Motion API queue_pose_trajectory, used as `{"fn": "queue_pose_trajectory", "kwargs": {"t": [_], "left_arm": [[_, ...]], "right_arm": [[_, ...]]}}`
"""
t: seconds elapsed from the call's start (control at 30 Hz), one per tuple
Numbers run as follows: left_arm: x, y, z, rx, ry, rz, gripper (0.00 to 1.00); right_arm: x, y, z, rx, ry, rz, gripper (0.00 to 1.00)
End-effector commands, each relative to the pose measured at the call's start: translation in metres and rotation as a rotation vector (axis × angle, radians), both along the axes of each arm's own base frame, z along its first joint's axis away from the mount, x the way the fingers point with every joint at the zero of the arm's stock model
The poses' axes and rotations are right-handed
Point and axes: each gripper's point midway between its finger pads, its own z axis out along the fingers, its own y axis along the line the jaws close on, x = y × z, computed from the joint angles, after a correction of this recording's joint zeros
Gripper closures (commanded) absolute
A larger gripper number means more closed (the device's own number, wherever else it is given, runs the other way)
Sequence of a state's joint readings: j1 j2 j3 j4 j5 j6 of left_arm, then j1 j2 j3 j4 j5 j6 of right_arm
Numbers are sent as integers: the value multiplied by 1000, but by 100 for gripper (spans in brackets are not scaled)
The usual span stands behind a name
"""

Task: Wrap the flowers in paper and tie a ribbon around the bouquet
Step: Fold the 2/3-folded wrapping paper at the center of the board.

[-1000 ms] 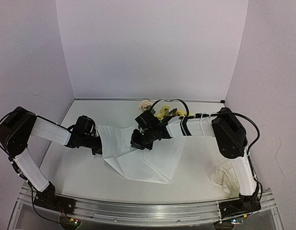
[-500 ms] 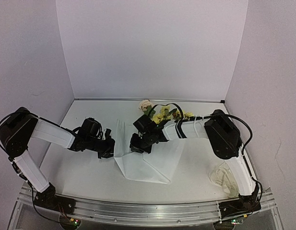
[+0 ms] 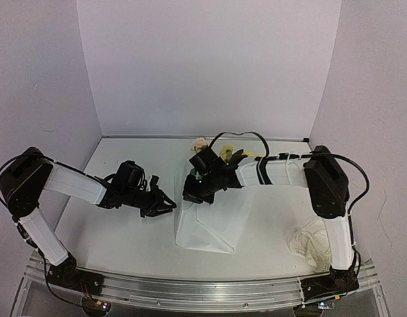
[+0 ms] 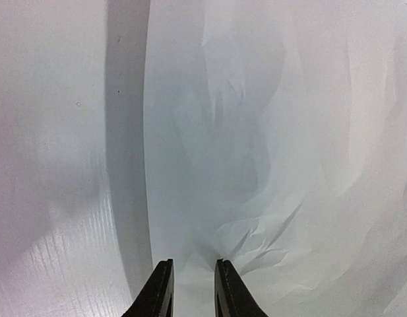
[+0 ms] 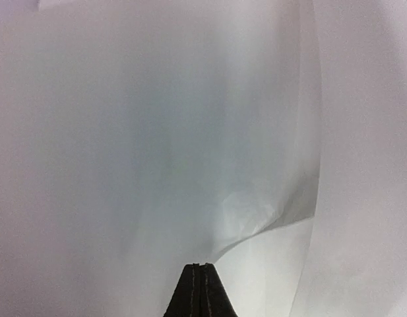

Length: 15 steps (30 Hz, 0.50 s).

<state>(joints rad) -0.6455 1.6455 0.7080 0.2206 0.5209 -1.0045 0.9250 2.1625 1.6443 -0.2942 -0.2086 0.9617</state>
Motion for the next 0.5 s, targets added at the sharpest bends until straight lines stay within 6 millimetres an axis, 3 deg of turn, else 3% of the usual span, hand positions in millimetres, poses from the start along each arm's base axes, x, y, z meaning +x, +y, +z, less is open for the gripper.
{"fn": "queue_pose_trajectory", "kwargs": {"t": [0.0,0.17,0.27,0.47], "left_arm": [[13,-20,19,-58,-46,-2,77],[14,-39,20,-76,-54,-34,77],[13,-50,18,-81,-51,-55,78],[14,-62,17,-91,-49,-73,78]], "right_arm": [[9,-37,65,26,-106,-71,97],[-2,-84,67,-21,-118,-139,93],[-17,-114,68,-48,-142,-173,85],[-37,-160,73,-33,-211,-246,57]]}}
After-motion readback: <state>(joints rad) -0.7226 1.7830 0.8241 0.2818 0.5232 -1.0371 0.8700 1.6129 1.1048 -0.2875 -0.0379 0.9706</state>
